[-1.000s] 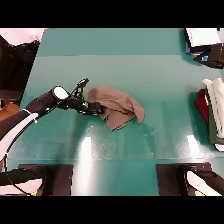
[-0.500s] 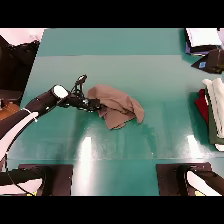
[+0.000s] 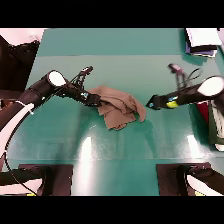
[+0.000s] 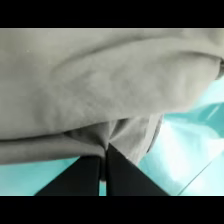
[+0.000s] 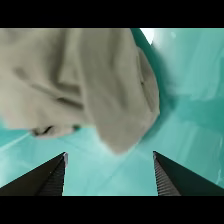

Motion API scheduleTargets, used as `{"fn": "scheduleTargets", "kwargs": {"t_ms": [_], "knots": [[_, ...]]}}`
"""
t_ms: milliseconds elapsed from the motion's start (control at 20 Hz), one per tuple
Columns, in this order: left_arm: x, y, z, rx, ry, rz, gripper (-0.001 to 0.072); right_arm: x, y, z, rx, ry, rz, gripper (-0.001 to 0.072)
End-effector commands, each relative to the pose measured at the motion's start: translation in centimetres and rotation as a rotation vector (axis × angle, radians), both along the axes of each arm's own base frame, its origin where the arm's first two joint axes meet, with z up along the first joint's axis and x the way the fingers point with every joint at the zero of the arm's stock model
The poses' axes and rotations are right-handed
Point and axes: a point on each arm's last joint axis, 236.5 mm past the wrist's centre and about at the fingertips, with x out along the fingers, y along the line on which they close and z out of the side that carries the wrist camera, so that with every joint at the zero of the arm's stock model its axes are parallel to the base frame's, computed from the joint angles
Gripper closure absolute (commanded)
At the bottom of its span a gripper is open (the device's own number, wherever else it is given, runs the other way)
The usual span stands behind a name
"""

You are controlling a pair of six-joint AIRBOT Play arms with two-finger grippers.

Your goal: Fold the shirts.

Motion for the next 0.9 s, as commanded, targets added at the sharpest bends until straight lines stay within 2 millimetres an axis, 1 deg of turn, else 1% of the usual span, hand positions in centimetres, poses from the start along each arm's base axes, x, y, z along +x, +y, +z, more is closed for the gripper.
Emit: {"fn": "scheduleTargets", "kwargs": {"t_ms": [0, 100, 150, 200, 250, 300, 350, 400, 450, 500, 550, 600, 650, 700, 800, 850], "knots": [[-0.9, 0.1, 0.2, 0.012, 0.024, -0.036, 0.0675, 0.0, 2.2, -6.0, -0.044, 0.037, 0.027, 0.0100], [-0.9, 0.1, 0.2, 0.012, 0.025, -0.037, 0.0674, 0.4, 2.9, -8.2, -0.057, 0.061, 0.032, 0.0102], [-0.9, 0.1, 0.2, 0.012, 0.025, -0.036, 0.0675, 0.3, 3.3, -8.9, -0.065, 0.076, 0.045, 0.0129], [-0.9, 0.1, 0.2, 0.012, 0.026, -0.037, 0.0675, 0.4, 3.7, -9.3, -0.070, 0.084, 0.056, 0.0225], [-1.0, 0.2, 0.2, 0.012, 0.027, -0.038, 0.0675, 0.6, 3.8, -9.3, -0.074, 0.081, 0.063, 0.0462], [-1.1, 0.2, 0.2, 0.013, 0.030, -0.041, 0.0675, 1.0, 4.0, -9.0, -0.077, 0.063, 0.084, 0.0688], [-1.1, 0.6, 0.2, 0.034, 0.015, -0.048, 0.0675, 1.5, 4.0, -8.1, -0.075, 0.039, 0.095, 0.0693], [-0.9, 1.3, 0.6, 0.067, -0.017, -0.058, 0.0675, 2.2, 3.8, -6.6, -0.071, 0.004, 0.098, 0.0694], [-0.7, 2.3, 1.3, 0.115, -0.058, -0.074, 0.0675, 3.1, 3.2, -4.6, -0.081, -0.041, 0.099, 0.0694], [-0.4, 3.6, 2.8, 0.170, -0.116, -0.092, 0.0675, 4.1, 2.4, -1.8, -0.085, -0.104, 0.092, 0.0695], [-0.1, 4.7, 4.7, 0.217, -0.176, -0.107, 0.0675, 5.0, 1.4, 1.3, -0.082, -0.168, 0.073, 0.0695], [0.2, 5.6, 7.5, 0.247, -0.249, -0.114, 0.0675, 5.6, 0.4, 5.0, -0.071, -0.241, 0.048, 0.0695], [0.3, 6.3, 10.7, 0.259, -0.324, -0.113, 0.0675, 5.9, -0.7, 8.8, -0.059, -0.316, 0.022, 0.0695], [0.2, 6.5, 14.0, 0.251, -0.395, -0.107, 0.0675, 5.8, -1.7, 12.3, -0.050, -0.382, 0.000, 0.0695], [-0.7, 6.8, 21.2, 0.205, -0.547, -0.088, 0.0675, 4.6, -3.7, 19.0, -0.043, -0.507, -0.036, 0.0695], [-1.5, 7.0, 24.8, 0.183, -0.621, -0.079, 0.0675, 3.7, -4.6, 21.8, -0.040, -0.560, -0.060, 0.0695]]}}
